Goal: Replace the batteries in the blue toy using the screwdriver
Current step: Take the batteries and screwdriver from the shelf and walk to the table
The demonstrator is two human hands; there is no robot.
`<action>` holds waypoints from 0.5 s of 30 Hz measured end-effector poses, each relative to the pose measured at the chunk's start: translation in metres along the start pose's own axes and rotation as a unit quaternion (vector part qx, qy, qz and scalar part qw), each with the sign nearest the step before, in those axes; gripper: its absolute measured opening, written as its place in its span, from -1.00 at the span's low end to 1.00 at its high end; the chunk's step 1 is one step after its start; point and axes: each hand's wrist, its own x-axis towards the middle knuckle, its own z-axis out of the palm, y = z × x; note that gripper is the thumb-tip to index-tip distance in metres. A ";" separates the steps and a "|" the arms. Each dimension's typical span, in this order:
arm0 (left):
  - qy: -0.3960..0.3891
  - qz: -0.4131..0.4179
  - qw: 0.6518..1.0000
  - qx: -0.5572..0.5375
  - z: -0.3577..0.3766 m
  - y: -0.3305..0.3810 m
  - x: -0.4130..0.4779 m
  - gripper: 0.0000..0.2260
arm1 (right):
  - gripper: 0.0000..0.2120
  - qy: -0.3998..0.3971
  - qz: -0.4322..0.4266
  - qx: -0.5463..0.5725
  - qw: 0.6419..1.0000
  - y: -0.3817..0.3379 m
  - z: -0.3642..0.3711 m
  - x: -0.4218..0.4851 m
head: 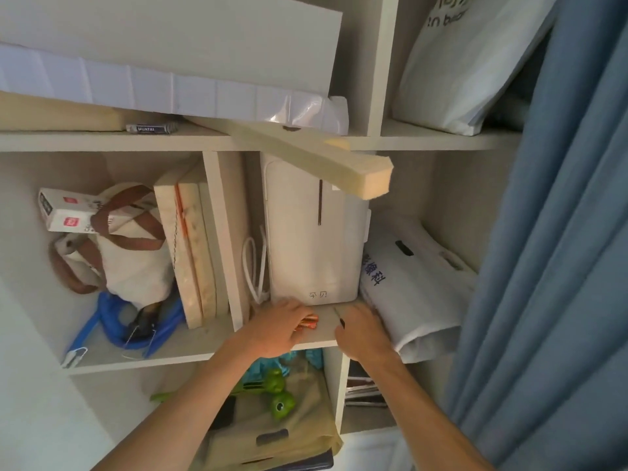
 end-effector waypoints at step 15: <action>0.041 -0.046 0.997 0.039 0.015 0.014 0.006 -0.65 | -0.84 0.008 0.033 0.054 0.998 0.004 0.012 -0.004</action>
